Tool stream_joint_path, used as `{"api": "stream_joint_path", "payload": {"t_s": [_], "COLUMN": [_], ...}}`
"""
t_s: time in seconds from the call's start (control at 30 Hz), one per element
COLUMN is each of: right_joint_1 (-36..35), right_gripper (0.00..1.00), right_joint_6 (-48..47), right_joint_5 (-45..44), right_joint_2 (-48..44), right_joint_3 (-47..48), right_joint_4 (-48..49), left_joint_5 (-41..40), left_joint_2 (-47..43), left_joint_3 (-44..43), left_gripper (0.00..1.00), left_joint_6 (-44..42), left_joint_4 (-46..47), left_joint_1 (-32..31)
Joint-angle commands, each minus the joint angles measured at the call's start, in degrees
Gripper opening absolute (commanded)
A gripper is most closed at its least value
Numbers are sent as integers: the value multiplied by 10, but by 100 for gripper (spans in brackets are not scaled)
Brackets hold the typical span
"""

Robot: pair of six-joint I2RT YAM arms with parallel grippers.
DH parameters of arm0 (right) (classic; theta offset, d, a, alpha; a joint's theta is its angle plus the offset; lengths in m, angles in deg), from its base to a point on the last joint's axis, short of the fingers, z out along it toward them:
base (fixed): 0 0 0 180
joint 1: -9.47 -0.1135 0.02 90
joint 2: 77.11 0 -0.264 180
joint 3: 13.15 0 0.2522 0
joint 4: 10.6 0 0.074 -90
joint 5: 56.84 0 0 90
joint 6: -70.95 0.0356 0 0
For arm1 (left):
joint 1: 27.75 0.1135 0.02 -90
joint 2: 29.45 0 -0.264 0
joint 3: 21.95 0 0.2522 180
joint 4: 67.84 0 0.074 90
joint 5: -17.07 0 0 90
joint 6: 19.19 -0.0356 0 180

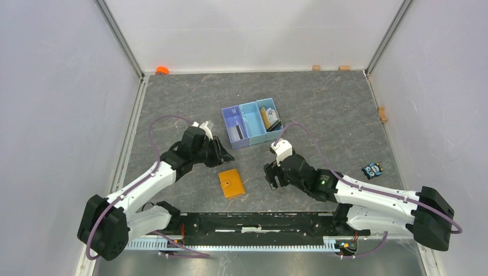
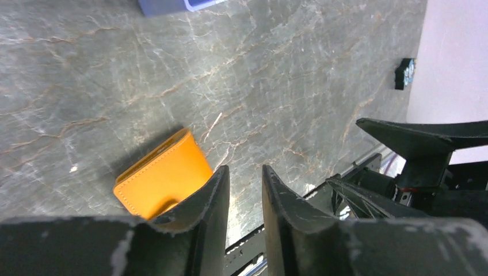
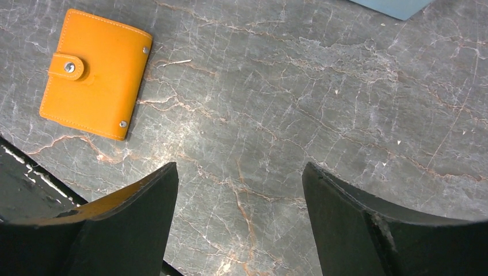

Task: Put the credit cards into the card holder
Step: Close the card holder at the center of the board.

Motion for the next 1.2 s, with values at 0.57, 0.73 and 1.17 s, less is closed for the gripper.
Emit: {"api": "stream_joint_path", "payload": {"t_s": [0.57, 0.73, 1.17], "right_joint_1": [16, 17, 18], "right_gripper": [87, 87, 87], "right_joint_6": [17, 20, 39], "right_joint_5": [76, 74, 43], "right_joint_2": [-1, -5, -39], "right_joint_3": [-31, -34, -56], "right_joint_4": [56, 53, 27], "left_joint_5": [-71, -35, -34], "left_joint_2": [52, 70, 135], "left_joint_3": [34, 48, 10], "left_gripper": [61, 60, 52], "left_joint_6": [-18, -16, 30], "left_joint_4": [-105, -56, 21], "left_joint_1": [3, 2, -97]}}
